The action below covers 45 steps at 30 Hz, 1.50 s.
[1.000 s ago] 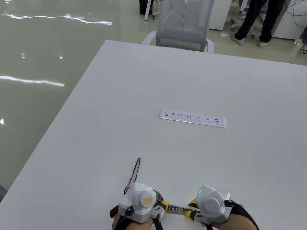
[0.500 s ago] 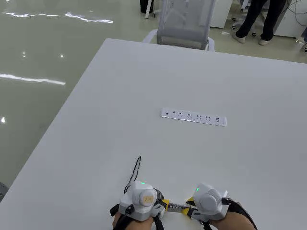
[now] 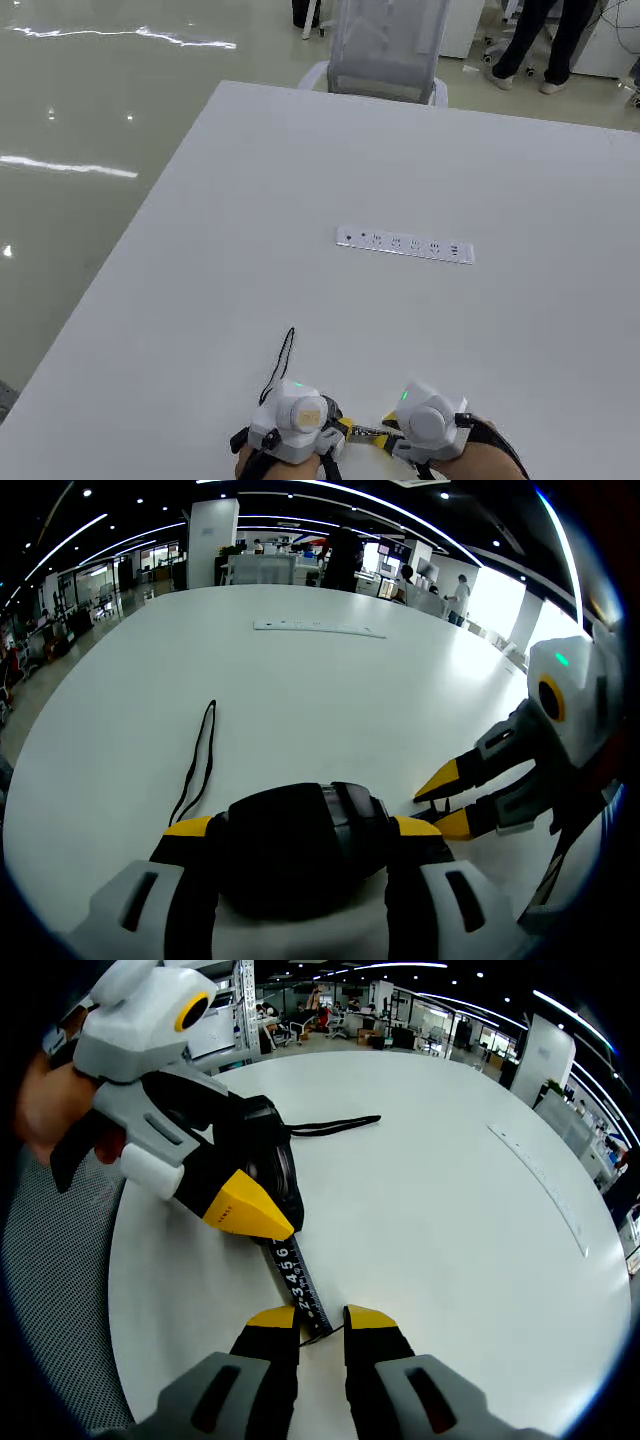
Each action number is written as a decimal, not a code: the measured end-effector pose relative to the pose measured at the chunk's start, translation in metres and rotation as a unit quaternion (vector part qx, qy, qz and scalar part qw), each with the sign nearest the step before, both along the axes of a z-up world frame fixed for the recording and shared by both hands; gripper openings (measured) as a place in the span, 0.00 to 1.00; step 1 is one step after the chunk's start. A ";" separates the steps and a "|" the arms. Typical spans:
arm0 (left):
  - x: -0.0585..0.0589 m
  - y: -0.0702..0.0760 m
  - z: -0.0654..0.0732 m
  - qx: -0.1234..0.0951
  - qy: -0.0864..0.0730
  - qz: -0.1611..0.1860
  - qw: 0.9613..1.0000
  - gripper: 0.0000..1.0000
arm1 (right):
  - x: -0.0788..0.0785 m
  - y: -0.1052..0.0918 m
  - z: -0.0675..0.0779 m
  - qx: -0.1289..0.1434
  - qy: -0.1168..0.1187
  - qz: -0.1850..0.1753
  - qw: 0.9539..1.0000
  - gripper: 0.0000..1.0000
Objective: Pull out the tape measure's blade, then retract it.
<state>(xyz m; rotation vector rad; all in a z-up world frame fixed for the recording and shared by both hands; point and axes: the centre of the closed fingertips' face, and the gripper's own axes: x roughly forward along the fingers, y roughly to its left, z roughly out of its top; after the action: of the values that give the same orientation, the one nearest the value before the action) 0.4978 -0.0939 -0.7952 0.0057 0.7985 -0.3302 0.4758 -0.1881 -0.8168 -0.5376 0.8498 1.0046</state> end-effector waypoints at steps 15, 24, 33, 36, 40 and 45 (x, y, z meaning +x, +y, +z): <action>0.000 0.000 0.000 0.000 0.000 0.000 1.000 0.66 | 0.001 0.010 0.000 0.005 0.001 0.001 1.000 0.17; 0.000 0.000 0.000 0.000 -0.001 -0.001 1.000 0.66 | 0.002 0.016 0.000 0.004 0.001 0.005 1.000 0.17; 0.000 0.000 0.000 -0.001 -0.001 0.000 1.000 0.66 | 0.002 0.018 0.002 0.007 0.005 0.002 1.000 0.17; 0.000 0.000 0.000 -0.001 -0.001 0.000 1.000 0.66 | 0.001 0.018 0.002 0.004 0.003 0.008 1.000 0.17; 0.000 0.000 0.000 -0.001 -0.001 -0.001 1.000 0.66 | 0.001 0.018 0.001 0.005 0.006 0.015 1.000 0.18; 0.000 0.000 0.000 -0.002 0.000 -0.004 1.000 0.66 | 0.000 0.016 0.003 0.027 0.032 0.003 0.999 0.18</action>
<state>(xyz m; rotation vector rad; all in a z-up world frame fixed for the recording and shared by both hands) 0.4977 -0.0940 -0.7951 0.0058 0.7975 -0.3380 0.4760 -0.1717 -0.8138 -0.4631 0.8762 1.0522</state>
